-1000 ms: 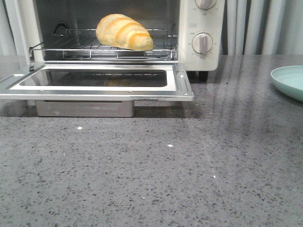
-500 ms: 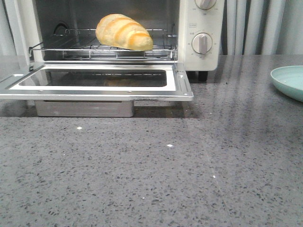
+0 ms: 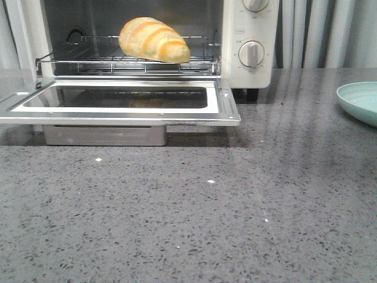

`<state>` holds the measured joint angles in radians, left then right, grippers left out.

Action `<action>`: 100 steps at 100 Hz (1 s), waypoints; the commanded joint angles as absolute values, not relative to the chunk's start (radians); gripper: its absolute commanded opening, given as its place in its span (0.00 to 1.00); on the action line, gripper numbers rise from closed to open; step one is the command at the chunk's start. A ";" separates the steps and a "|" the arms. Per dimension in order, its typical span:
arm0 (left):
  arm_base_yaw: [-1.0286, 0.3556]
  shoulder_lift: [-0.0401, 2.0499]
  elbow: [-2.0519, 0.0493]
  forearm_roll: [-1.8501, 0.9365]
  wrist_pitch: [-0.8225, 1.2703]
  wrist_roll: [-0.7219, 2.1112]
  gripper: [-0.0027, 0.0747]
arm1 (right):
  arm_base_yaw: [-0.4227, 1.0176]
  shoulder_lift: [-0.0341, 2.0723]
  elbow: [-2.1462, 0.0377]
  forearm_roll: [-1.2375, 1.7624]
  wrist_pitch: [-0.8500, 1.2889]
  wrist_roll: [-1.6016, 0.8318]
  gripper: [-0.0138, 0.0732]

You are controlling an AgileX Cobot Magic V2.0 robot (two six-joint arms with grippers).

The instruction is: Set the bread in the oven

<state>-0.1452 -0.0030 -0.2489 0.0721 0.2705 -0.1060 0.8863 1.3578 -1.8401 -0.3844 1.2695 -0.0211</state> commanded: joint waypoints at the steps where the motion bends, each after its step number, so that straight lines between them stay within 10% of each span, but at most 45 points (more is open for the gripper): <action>1: -0.141 -0.028 -0.274 0.064 0.199 -0.105 0.01 | 0.886 1.324 -1.871 -0.423 1.313 -0.019 0.08; 53: -0.141 -0.028 -0.274 0.064 0.199 -0.105 0.01 | 0.835 1.329 -1.871 -0.392 1.210 -0.019 0.08; 100: -0.141 -0.028 -0.274 0.064 0.199 -0.105 0.01 | 0.414 1.302 -1.857 -0.247 0.933 -0.019 0.08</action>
<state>-0.1452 -0.0030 -0.2489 0.0717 0.2705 -0.1060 0.4907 1.3415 -1.8401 -0.2366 1.0858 -0.0211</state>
